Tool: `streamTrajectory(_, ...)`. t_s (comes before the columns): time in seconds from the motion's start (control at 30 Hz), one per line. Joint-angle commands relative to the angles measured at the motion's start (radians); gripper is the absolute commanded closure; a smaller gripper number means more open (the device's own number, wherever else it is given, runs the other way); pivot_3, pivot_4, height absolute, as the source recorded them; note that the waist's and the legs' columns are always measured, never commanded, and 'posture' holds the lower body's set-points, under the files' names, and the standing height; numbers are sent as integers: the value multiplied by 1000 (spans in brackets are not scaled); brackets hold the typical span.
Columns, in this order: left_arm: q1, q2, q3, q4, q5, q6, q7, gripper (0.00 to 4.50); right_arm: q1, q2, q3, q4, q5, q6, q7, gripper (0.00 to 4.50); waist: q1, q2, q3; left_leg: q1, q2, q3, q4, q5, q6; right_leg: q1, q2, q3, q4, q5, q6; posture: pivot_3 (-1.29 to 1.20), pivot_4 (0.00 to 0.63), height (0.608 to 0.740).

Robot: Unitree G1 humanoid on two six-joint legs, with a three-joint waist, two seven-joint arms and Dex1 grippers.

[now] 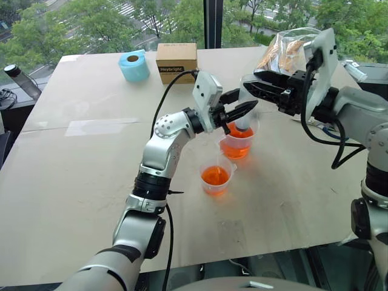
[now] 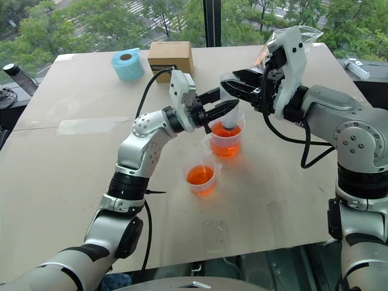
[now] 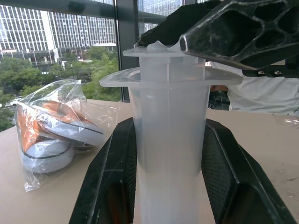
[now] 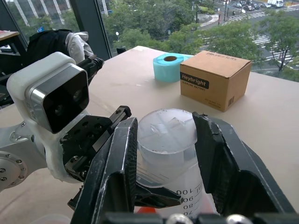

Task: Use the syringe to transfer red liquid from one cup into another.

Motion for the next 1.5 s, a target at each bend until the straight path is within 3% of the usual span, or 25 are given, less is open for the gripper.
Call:
streamTrajectory(0.03,-12,-6,-2,-21,-5,-17,3,3050,-25,-13,-19,-26,22,23,14,3157,0,0,0,0,0,0,0,0,0,0,0,0,0,0,0,0,150,740)
streamTrajectory(0.83,18,10,-32,77,22,-53,-41,3050,-101,25,-101,48,13,36,-69,3157,-1,0,0,0,0,0,-1,0,0,0,0,0,-1,0,0,0,150,740)
streamTrajectory(1.13,31,6,-39,65,4,-27,-52,3050,-185,97,-204,129,112,-6,-191,3157,-2,0,0,0,0,0,-1,0,0,0,0,0,0,0,0,0,150,740)
streamTrajectory(1.5,32,20,-46,75,16,-39,-65,3050,-183,94,-203,138,147,-29,-235,3157,-2,0,0,0,0,0,-1,0,0,0,0,0,-1,0,0,0,150,740)
